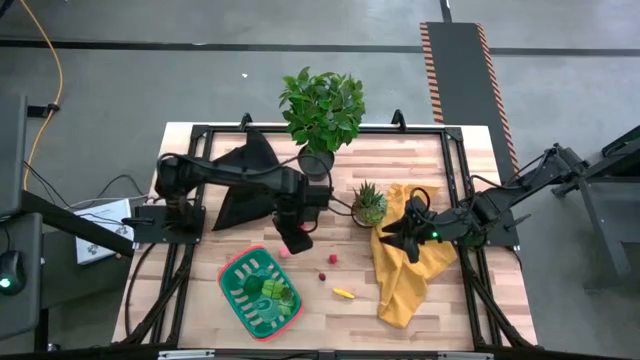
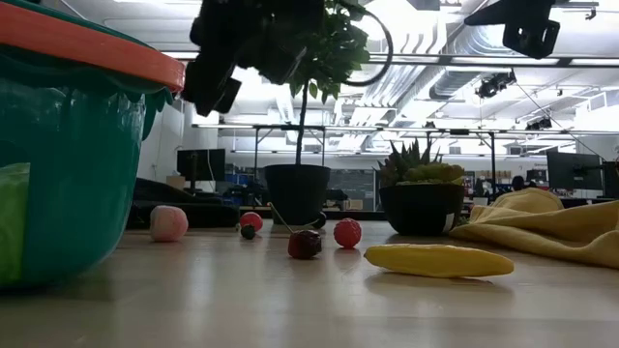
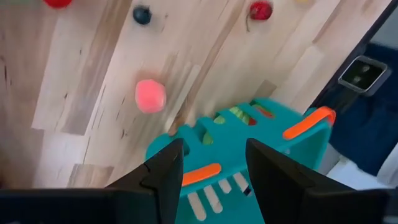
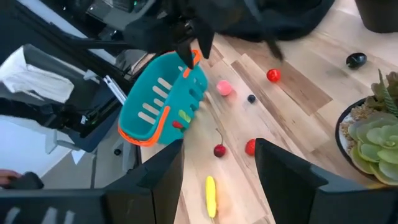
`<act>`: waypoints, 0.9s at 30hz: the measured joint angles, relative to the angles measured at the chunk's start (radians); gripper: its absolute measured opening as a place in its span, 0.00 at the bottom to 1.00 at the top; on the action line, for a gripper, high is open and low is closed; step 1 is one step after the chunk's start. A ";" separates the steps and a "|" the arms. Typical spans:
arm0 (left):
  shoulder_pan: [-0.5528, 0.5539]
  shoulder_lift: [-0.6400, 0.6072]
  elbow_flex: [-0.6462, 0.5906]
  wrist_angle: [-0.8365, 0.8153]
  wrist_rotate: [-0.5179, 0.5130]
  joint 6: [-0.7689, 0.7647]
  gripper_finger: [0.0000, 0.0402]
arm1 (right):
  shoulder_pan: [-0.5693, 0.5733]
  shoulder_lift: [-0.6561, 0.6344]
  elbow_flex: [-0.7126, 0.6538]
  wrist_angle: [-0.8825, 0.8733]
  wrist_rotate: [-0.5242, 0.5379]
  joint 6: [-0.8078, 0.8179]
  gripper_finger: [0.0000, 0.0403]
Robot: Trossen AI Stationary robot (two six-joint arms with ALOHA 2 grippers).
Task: Pick and placing Produce into tupperware
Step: Put the pink peach into the blue basket
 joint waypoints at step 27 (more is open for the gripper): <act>-0.001 0.096 0.000 -0.025 -0.168 -0.053 0.41 | -0.005 0.000 0.000 -0.020 -0.031 -0.084 0.47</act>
